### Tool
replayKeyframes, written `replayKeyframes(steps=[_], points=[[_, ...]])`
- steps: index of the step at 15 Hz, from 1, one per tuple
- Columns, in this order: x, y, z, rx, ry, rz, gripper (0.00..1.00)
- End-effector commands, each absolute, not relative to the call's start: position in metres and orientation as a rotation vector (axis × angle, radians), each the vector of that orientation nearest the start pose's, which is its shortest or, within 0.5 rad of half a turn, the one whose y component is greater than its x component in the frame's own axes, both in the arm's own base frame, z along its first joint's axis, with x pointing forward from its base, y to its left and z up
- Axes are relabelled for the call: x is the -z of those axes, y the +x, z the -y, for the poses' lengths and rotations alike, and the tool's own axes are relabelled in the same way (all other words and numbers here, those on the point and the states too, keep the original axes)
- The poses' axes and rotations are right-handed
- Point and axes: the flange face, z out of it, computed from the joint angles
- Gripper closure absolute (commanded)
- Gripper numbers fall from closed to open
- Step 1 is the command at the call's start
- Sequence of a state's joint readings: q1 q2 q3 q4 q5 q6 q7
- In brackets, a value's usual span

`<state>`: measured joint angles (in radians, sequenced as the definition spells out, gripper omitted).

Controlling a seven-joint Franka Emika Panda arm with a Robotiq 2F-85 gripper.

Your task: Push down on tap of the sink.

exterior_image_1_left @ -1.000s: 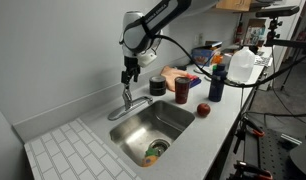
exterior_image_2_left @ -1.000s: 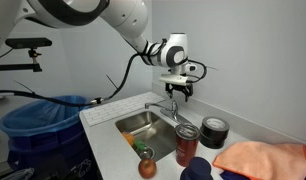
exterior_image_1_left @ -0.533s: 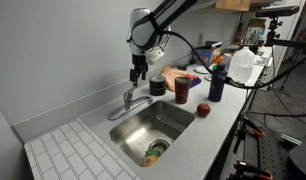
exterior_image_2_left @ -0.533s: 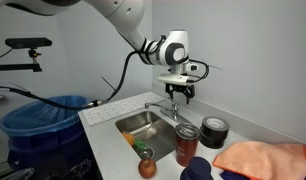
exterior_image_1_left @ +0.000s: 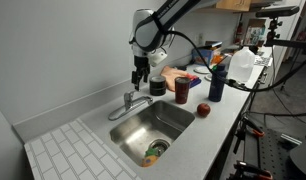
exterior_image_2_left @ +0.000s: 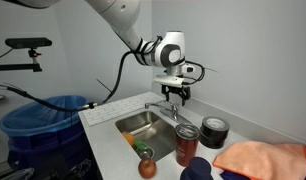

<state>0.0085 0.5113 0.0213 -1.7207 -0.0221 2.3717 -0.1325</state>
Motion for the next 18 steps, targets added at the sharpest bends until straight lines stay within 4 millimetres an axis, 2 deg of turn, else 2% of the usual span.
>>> replayKeyframes(steps=[1,12,15,18], points=[[-0.301,0.665,-0.030,0.190,-3.092,0.295,0.00],[-0.300,0.666,-0.046,0.216,-3.056,0.300,0.00],[-0.312,0.665,-0.047,0.233,-3.069,0.299,0.00],[-0.335,0.665,-0.064,0.338,-3.052,0.406,0.00]])
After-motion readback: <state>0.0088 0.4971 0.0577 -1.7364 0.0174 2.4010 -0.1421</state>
